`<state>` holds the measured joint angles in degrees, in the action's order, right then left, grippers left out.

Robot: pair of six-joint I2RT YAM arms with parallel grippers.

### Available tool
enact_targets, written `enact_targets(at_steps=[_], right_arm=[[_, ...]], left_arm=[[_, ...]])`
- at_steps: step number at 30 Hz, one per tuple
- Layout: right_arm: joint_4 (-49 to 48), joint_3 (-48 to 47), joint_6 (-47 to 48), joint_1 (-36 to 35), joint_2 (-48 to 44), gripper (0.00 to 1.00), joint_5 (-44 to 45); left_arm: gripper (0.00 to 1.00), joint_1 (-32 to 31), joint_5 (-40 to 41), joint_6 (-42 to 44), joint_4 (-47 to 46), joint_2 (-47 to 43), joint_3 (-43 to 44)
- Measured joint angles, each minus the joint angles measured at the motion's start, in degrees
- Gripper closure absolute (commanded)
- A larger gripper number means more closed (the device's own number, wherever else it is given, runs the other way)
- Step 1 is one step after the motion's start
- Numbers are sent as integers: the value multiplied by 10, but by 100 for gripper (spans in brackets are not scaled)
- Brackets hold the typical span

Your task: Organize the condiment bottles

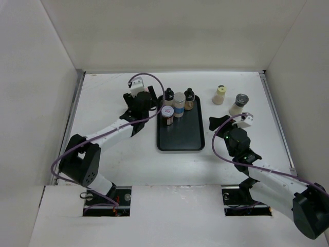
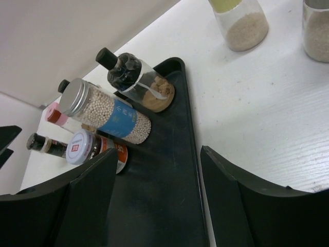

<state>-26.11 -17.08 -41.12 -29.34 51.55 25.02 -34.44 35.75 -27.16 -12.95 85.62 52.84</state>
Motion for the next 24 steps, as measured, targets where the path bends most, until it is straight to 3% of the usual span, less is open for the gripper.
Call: enact_targets(at_steps=[7,17,22,24], right_arm=[[0,-1,2,0,14,27,-2],[0,-1,4,-4,18,26,-6],[0,-1,4,-4,18,25,-9],[0,-1,4,-4,18,26,-9]], left_arm=[[22,73,-33,16,22,116,124],[29,93,-58,43,59,220,215],[38,93,-56,45,68,245,224],[47,94,-56,46,71,255,230]])
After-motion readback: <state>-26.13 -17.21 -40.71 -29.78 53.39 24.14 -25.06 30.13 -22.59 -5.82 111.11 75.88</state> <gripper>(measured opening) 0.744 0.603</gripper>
